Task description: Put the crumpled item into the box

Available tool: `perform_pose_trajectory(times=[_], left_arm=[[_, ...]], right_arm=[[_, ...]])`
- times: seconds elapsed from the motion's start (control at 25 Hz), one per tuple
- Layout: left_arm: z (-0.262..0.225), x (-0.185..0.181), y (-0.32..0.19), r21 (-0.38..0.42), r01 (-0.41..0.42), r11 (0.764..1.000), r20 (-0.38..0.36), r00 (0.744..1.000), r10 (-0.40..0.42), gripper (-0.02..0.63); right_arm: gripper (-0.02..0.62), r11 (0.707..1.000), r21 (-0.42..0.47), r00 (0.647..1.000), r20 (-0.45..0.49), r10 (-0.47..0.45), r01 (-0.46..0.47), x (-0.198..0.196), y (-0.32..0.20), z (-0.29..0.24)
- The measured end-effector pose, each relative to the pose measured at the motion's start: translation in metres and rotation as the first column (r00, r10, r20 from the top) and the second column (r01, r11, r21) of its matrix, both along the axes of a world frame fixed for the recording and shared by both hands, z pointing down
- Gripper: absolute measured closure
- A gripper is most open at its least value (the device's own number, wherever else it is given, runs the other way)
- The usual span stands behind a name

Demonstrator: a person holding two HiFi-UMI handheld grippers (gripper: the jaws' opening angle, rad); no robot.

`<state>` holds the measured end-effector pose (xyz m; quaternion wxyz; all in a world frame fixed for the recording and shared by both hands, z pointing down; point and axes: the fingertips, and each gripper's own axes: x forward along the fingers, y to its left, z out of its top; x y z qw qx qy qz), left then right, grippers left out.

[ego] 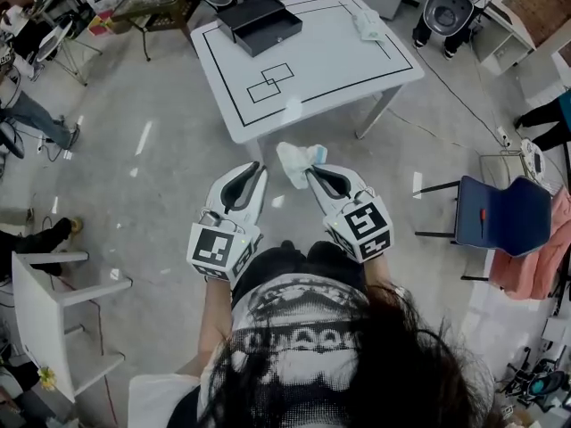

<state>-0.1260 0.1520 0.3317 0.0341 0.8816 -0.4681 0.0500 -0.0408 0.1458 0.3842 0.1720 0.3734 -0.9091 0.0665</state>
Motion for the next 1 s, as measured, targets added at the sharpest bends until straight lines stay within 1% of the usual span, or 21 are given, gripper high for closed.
perform_pose_trajectory(times=[0.32,0.56,0.76,1.0], left_arm=[[0.011,0.000,-0.010,-0.026,-0.017,1.000,-0.019,1.000,0.016,0.606],[0.018,0.002,-0.028,-0.039,-0.021,0.999,-0.023,1.000,0.020,0.606],[0.026,0.000,-0.054,-0.045,0.009,0.999,-0.021,1.000,-0.010,0.606],[0.027,0.007,-0.105,-0.051,0.054,0.997,-0.010,0.998,-0.054,0.606]], right_arm=[[0.583,0.999,-0.015,0.999,-0.031,0.039,-0.039,0.010,-0.005,0.007],[0.583,0.998,-0.021,0.998,-0.039,0.054,-0.054,0.017,-0.024,0.011],[0.583,0.999,-0.025,0.999,-0.034,0.040,-0.041,0.020,-0.054,0.019],[0.583,0.999,-0.030,1.000,-0.028,0.009,-0.010,0.032,-0.111,0.021]])
